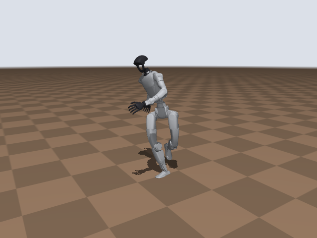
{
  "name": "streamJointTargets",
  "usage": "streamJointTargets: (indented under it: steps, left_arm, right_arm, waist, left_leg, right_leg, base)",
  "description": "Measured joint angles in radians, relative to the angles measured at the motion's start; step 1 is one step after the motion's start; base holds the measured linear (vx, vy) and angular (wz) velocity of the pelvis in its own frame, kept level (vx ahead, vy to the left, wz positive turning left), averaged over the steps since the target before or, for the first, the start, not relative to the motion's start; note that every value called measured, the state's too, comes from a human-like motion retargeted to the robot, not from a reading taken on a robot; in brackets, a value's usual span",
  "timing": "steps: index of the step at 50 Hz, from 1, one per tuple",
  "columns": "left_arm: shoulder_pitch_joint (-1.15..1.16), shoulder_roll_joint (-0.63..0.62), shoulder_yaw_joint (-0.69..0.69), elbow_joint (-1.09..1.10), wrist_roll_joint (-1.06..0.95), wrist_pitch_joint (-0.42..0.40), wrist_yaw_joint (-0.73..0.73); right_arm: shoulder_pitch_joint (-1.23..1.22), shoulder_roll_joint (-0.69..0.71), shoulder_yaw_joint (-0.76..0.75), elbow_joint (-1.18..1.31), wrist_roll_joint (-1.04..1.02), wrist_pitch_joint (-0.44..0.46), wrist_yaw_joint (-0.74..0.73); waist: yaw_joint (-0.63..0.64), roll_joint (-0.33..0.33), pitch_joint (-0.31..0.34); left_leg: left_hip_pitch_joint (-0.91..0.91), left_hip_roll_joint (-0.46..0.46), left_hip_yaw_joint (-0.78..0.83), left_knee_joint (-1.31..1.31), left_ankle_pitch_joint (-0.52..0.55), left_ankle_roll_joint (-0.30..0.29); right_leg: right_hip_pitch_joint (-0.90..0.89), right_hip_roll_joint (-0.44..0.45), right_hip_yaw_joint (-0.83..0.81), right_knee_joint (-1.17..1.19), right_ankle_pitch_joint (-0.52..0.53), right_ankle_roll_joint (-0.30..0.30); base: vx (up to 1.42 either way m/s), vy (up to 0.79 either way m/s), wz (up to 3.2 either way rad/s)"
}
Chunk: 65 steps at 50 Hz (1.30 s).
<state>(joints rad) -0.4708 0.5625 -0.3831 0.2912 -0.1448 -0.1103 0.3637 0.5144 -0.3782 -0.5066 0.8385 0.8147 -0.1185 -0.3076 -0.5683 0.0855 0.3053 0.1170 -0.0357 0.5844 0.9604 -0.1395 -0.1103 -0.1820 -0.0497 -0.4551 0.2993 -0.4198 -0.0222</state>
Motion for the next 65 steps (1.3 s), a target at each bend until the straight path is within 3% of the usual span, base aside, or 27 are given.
streamJointTargets:
  steps: [2, 5, 10, 15, 19, 22, 27, 29, 32, 35, 40, 43, 47, 50, 51, 53, 55, 57, 58, 59, 60, 61, 63, 65]
  left_arm:
    - [0.078, 0.01, 0.053, -0.031, 0.081, 0.023, -0.021]
    - [0.287, -0.006, 0.175, -0.008, 0.208, 0.052, -0.011]
    - [0.624, -0.14, 0.332, 0.207, 0.256, 0.068, 0.015]
    - [0.745, -0.221, 0.372, 0.453, 0.172, 0.048, 0.016]
    - [0.781, -0.205, 0.403, 0.57, 0.18, 0.068, -0.079]
    - [0.769, -0.192, 0.394, 0.622, 0.14, 0.085, -0.064]
    - [0.665, -0.181, 0.37, 0.74, 0.011, 0.098, 0.028]
    - [0.628, -0.166, 0.376, 0.78, -0.003, 0.115, 0.016]
    - [0.623, -0.15, 0.405, 0.798, -0.015, 0.136, -0.009]
    - [0.636, -0.126, 0.43, 0.802, -0.016, 0.146, -0.034]
    - [0.642, -0.108, 0.463, 0.836, -0.014, 0.165, -0.063]
    - [0.608, -0.114, 0.445, 0.855, -0.001, 0.181, -0.096]
    - [0.495, -0.095, 0.387, 0.853, 0.051, 0.194, -0.306]
    - [0.328, 0.006, 0.266, 0.813, 0.089, 0.176, -0.52]
    - [0.271, 0.054, 0.197, 0.774, 0.102, 0.155, -0.516]
    - [0.182, 0.15, 0.064, 0.662, 0.144, 0.116, -0.39]
    - [0.165, 0.226, -0.01, 0.502, 0.219, 0.103, -0.095]
    - [0.231, 0.25, 0.049, 0.324, 0.301, 0.095, 0.181]
    - [0.278, 0.242, 0.111, 0.233, 0.334, 0.077, 0.266]
    - [0.321, 0.226, 0.176, 0.146, 0.355, 0.051, 0.307]
    - [0.362, 0.207, 0.243, 0.061, 0.369, 0.023, 0.325]
    - [0.408, 0.196, 0.295, -0.014, 0.35, 0.0, 0.313]
    - [0.506, 0.189, 0.387, -0.15, 0.282, -0.024, 0.3]
    - [0.573, 0.201, 0.453, -0.246, 0.177, -0.046, 0.317]
  right_arm:
    - [-0.036, -0.018, 0.019, 0.111, -0.033, 0.045, 0.021]
    - [-0.2, -0.08, 0.104, 0.297, -0.167, 0.1, -0.007]
    - [-0.519, -0.036, 0.317, 0.311, -0.419, 0.095, -0.112]
    - [-0.669, 0.015, 0.699, -0.068, -0.697, 0.023, -0.139]
    - [-0.787, -0.037, 0.854, -0.345, -0.816, 0.0, -0.166]
    - [-0.895, -0.067, 0.873, -0.409, -0.755, -0.022, -0.182]
    - [-1.038, -0.059, 0.823, -0.137, -0.543, 0.028, -0.239]
    - [-1.052, -0.028, 0.78, 0.014, -0.45, 0.065, -0.239]
    - [-1.009, 0.023, 0.721, 0.136, -0.372, 0.094, -0.198]
    - [-0.947, 0.064, 0.684, 0.193, -0.378, 0.092, -0.112]
    - [-0.896, 0.111, 0.706, 0.245, -0.447, 0.092, -0.058]
    - [-0.911, 0.104, 0.76, 0.25, -0.469, 0.099, -0.016]
    - [-0.938, 0.043, 0.847, 0.191, -0.474, 0.085, 0.078]
    - [-0.934, -0.047, 0.948, 0.063, -0.411, 0.052, 0.112]
    - [-0.911, -0.098, 0.973, -0.021, -0.412, 0.036, 0.099]
    - [-0.812, -0.214, 0.964, -0.23, -0.452, 0.002, 0.047]
    - [-0.613, -0.319, 0.847, -0.466, -0.504, -0.043, -0.01]
    - [-0.354, -0.346, 0.68, -0.633, -0.505, -0.096, -0.021]
    - [-0.229, -0.336, 0.603, -0.685, -0.495, -0.117, -0.014]
    - [-0.128, -0.315, 0.54, -0.714, -0.483, -0.127, -0.004]
    - [-0.038, -0.288, 0.483, -0.731, -0.471, -0.132, 0.006]
    - [0.04, -0.25, 0.441, -0.736, -0.47, -0.119, 0.017]
    - [0.18, -0.174, 0.355, -0.744, -0.486, -0.076, 0.049]
    - [0.255, -0.124, 0.289, -0.726, -0.483, -0.019, 0.082]
  waist:
    - [0.012, 0.043, 0.051]
    - [0.053, 0.079, 0.084]
    - [0.191, 0.061, 0.054]
    - [0.32, 0.021, 0.024]
    - [0.39, 0.02, 0.015]
    - [0.47, 0.044, 0.03]
    - [0.693, -0.01, 0.073]
    - [0.789, -0.03, 0.073]
    - [0.902, -0.039, 0.046]
    - [0.979, -0.034, 0.02]
    - [1.025, -0.053, 0.003]
    - [1.01, -0.061, 0.011]
    - [0.933, -0.051, 0.073]
    - [0.855, -0.058, 0.136]
    - [0.809, -0.05, 0.133]
    - [0.678, -0.002, 0.1]
    - [0.511, 0.098, 0.045]
    - [0.392, 0.206, -0.011]
    - [0.364, 0.243, -0.041]
    - [0.354, 0.258, -0.072]
    - [0.352, 0.263, -0.103]
    - [0.347, 0.243, -0.116]
    - [0.341, 0.174, -0.092]
    - [0.342, 0.054, -0.037]
  left_leg:
    - [-0.066, 0.161, -0.073, 0.215, -0.102, 0.015]
    - [-0.151, 0.342, -0.175, 0.325, -0.179, 0.002]
    - [-0.139, 0.461, -0.295, -0.062, -0.114, -0.031]
    - [-0.092, 0.472, -0.394, -0.651, -0.049, -0.069]
    - [-0.143, 0.472, -0.394, -0.88, -0.084, -0.101]
    - [-0.207, 0.449, -0.435, -0.823, -0.03, -0.111]
    - [-0.29, 0.332, -0.424, -0.408, -0.25, -0.007]
    - [-0.276, 0.295, -0.379, -0.361, -0.285, 0.031]
    - [-0.237, 0.255, -0.323, -0.387, -0.302, 0.073]
    - [-0.183, 0.235, -0.288, -0.462, -0.283, 0.084]
    - [-0.118, 0.168, -0.245, -0.543, -0.264, 0.109]
    - [-0.113, 0.113, -0.231, -0.566, -0.258, 0.133]
    - [-0.121, 0.04, -0.237, -0.535, -0.257, 0.174]
    - [-0.139, -0.03, -0.265, -0.507, -0.261, 0.194]
    - [-0.158, -0.055, -0.3, -0.516, -0.25, 0.175]
    - [-0.184, -0.092, -0.389, -0.572, -0.186, 0.131]
    - [-0.155, -0.114, -0.512, -0.712, -0.028, 0.063]
    - [-0.074, -0.123, -0.608, -0.913, 0.224, -0.059]
    - [-0.041, -0.136, -0.605, -0.995, 0.343, -0.128]
    - [-0.037, -0.172, -0.541, -1.032, 0.418, -0.152]
    - [-0.046, -0.219, -0.447, -1.048, 0.471, -0.152]
    - [-0.017, -0.232, -0.38, -1.048, 0.467, -0.152]
    - [0.128, -0.233, -0.325, -1.048, 0.417, -0.152]
    - [0.244, -0.277, -0.303, -0.958, 0.323, -0.033]
  right_leg:
    - [-0.061, -0.061, 0.026, 0.23, -0.124, -0.022]
    - [-0.116, -0.097, 0.127, 0.365, -0.2, 0.011]
    - [-0.102, -0.113, 0.342, 0.224, -0.097, 0.075]
    - [-0.048, -0.177, 0.479, 0.001, 0.064, 0.163]
    - [-0.004, -0.253, 0.498, -0.055, 0.107, 0.198]
    - [0.034, -0.299, 0.501, -0.079, 0.134, 0.191]
    - [0.115, -0.462, 0.529, -0.193, 0.276, 0.228]
    - [0.138, -0.509, 0.406, -0.223, 0.385, 0.233]
    - [0.143, -0.543, 0.054, -0.186, 0.517, 0.193]
    - [0.143, -0.486, -0.158, -0.098, 0.486, 0.143]
    - [0.016, -0.316, -0.125, 0.101, 0.297, 0.182]
    - [-0.028, -0.238, -0.227, 0.128, 0.229, 0.136]
    - [-0.072, -0.117, -0.242, 0.122, 0.172, 0.051]
    - [-0.165, -0.03, -0.189, 0.193, 0.173, 0.071]
    - [-0.193, -0.004, -0.24, 0.222, 0.196, 0.086]
    - [-0.232, 0.048, -0.372, 0.258, 0.263, 0.111]
    - [-0.24, 0.107, -0.486, 0.259, 0.371, 0.123]
    - [-0.257, 0.188, -0.433, 0.225, 0.512, 0.133]
    - [-0.279, 0.221, -0.347, 0.211, 0.569, 0.15]
    - [-0.304, 0.217, -0.271, 0.21, 0.601, 0.174]
    - [-0.33, 0.195, -0.2, 0.215, 0.62, 0.202]
    - [-0.27, 0.171, -0.229, 0.154, 0.623, 0.194]
    - [-0.058, 0.151, -0.318, -0.007, 0.6, 0.166]
    - [0.112, 0.069, -0.34, -0.115, 0.557, 0.184]
  base:
    - [0.47, 0.82, -0.66]
    - [0.41, 0.74, -1.74]
    - [0.28, 0.7, -2.24]
    - [0.12, 0.76, -1.29]
    - [0.07, 0.83, -0.26]
    - [0.05, 0.86, -0.25]
    - [0.08, 0.84, -0.69]
    - [0.1, 0.79, -0.72]
    - [0.07, 0.78, -0.64]
    - [0.01, 0.71, -0.4]
    - [-0.04, 0.62, -0.23]
    - [-0.14, 0.61, -0.08]
    - [-0.22, 0.6, 0.7]
    - [-0.19, 0.56, 1.48]
    - [-0.08, 0.56, 2.03]
    - [0.04, 0.64, 2.87]
    - [0.22, 0.79, 3.47]
    - [0.38, 0.94, 2.7]
    - [0.38, 1.17, 1.72]
    - [0.31, 1.38, 1.19]
    - [0.33, 1.26, 1.09]
    - [0.45, 0.94, 1.05]
    - [0.74, 0.36, 0.74]
    - [0.68, 0.45, 0.38]
